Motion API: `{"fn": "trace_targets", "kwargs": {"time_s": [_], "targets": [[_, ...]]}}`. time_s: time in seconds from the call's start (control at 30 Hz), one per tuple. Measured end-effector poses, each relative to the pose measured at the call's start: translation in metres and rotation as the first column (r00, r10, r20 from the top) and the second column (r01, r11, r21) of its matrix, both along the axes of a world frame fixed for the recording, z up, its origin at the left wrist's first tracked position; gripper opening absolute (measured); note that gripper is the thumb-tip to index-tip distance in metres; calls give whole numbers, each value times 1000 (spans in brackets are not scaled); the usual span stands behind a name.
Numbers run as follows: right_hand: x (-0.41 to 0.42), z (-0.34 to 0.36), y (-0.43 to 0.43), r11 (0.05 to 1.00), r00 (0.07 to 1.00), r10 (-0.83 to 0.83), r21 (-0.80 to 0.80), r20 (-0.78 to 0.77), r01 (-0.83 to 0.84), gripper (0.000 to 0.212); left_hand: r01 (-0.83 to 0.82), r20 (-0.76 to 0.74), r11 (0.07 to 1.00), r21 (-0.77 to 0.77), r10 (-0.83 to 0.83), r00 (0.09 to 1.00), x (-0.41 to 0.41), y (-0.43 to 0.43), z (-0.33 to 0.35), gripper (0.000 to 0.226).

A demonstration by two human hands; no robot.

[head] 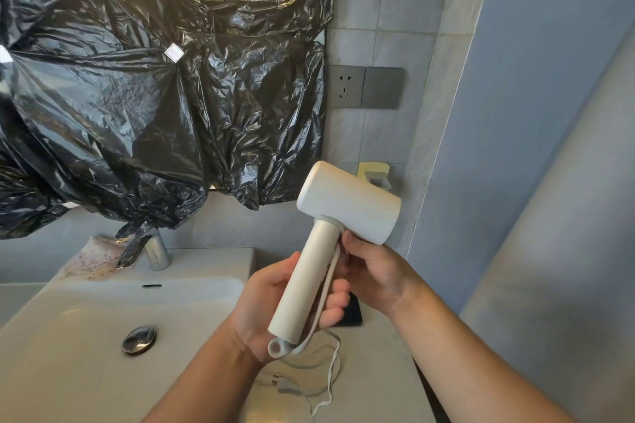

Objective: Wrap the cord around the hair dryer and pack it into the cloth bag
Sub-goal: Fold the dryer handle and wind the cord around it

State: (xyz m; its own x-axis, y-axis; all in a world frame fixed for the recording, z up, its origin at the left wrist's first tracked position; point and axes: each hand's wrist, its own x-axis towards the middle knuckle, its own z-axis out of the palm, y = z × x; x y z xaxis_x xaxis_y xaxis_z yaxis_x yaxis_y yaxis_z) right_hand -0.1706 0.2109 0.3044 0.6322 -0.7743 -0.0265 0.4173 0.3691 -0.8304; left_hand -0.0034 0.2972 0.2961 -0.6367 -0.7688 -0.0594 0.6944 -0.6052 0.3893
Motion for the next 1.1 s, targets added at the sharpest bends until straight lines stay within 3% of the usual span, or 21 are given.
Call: {"fn": "trace_targets", "kwargs": {"time_s": [0.07,0.1,0.13,0.17,0.2,0.23,0.27,0.3,0.37,0.43,0.5,0.63,0.7,0.9,1.03,1.1], "targets": [[-1,2,1,996,996,-84,29,-9,85,46,-211,301,976,-50,216,929,3,1,6,54],[-2,4,2,991,992,-125,40,-23,125,40,-334,465,935,-117,349,814,2,3,9,56],[-1,6,4,986,986,-162,41,-50,164,33,-419,621,877,-236,467,629,0,5,12,59],[0,8,5,980,978,-192,28,-86,196,27,-416,745,816,-401,555,369,-5,7,16,62],[2,10,6,976,968,-217,2,-127,219,22,-310,787,767,-561,611,88,-12,11,22,64],[4,11,7,970,955,-241,-27,-172,240,17,-128,750,739,-662,648,-136,-18,13,25,61],[7,11,8,964,940,-266,-49,-212,262,14,55,683,728,-683,664,-305,-25,13,24,56],[10,12,8,956,924,-292,-61,-246,286,12,165,620,731,-662,658,-427,-31,11,21,50],[13,12,8,943,892,-331,-84,-308,321,9,206,546,728,-654,643,-538,-33,4,10,36],[11,12,8,938,860,-347,-132,-374,322,6,147,579,737,-660,623,-525,-26,-3,4,26],[10,13,9,943,853,-330,-172,-403,284,8,54,681,762,-645,606,-412,-21,-8,3,28],[9,21,16,941,856,-329,-219,-399,259,15,-267,799,779,-567,599,51,-17,-6,8,34],[10,22,17,927,838,-358,-264,-412,266,16,-366,797,797,-481,571,196,-16,-5,10,36],[12,23,21,907,848,-402,-276,-345,317,9,-488,677,835,-256,515,525,-20,-5,14,39],[13,24,26,915,872,-377,-274,-311,297,10,-431,531,896,-107,418,737,-23,-3,18,52],[14,25,28,899,851,-400,-326,-339,293,8,-408,465,910,-74,393,793,-24,-4,19,57]]}}
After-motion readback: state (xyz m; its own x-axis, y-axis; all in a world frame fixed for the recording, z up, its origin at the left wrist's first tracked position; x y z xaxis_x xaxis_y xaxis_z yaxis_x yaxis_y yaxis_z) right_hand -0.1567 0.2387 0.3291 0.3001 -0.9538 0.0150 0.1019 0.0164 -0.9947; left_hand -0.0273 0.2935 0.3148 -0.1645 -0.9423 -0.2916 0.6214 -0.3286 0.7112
